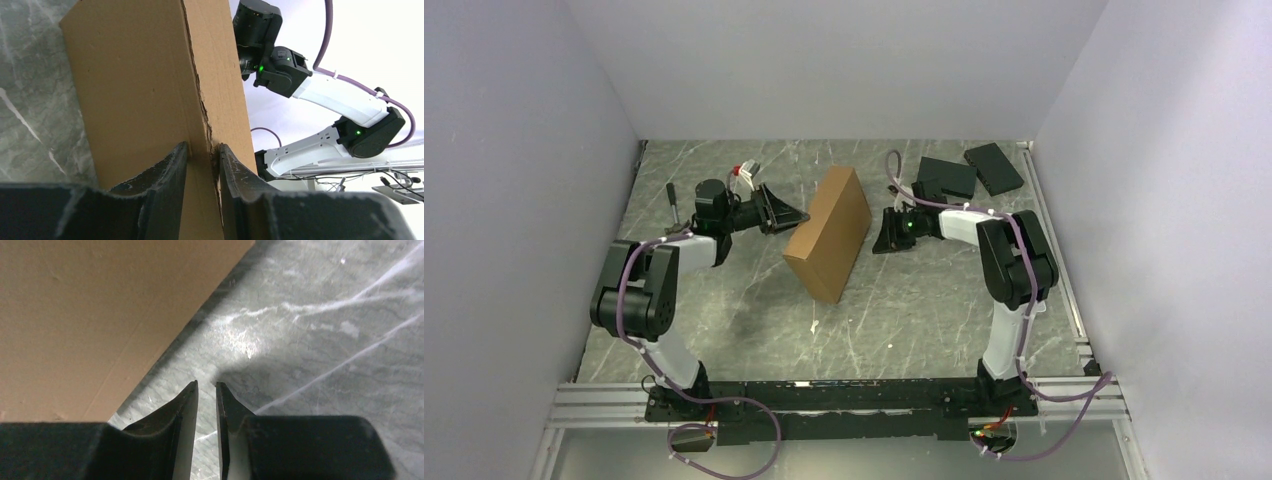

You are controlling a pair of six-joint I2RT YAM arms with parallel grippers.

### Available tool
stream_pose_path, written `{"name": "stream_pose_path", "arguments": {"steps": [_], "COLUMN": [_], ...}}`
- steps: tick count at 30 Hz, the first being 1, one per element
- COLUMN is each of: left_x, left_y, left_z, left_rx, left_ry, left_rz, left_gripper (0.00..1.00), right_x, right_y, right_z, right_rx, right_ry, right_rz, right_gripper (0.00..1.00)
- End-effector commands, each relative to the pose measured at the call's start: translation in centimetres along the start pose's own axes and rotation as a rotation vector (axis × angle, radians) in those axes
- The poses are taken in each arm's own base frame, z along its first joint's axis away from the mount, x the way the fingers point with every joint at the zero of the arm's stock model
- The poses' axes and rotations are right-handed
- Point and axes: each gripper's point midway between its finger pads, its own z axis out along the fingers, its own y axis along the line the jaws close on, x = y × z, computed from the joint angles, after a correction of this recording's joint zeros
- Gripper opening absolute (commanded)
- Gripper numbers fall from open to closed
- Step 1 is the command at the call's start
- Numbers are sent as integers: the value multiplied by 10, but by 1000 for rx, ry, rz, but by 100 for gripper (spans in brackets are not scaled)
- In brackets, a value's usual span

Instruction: Fold the paper box

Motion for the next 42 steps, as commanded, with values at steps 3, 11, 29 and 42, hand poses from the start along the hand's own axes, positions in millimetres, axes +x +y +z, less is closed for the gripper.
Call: {"name": "stream_pose_path", "arguments": {"steps": [3, 11, 29, 42], "left_x": [37, 40, 36, 54], "left_y": [67, 70, 95, 125], "left_z": [-8, -6, -27, -21], "left_rx": [-252, -235, -408, -386], "left_ry": [62, 69, 40, 92], "left_rz": [-123, -142, -171, -238], "left_gripper": [31, 33, 35, 36], "right_x": [-19, -25, -46, -49], "right_y": [2, 5, 9, 10], "right_z": [10, 17, 29, 27], "right_rx": [-20, -56, -103, -94], "right_ry": [-14, -11, -45, -42], "right_rz": [9, 37, 63, 34], "right_gripper": [24, 24, 24, 25]}}
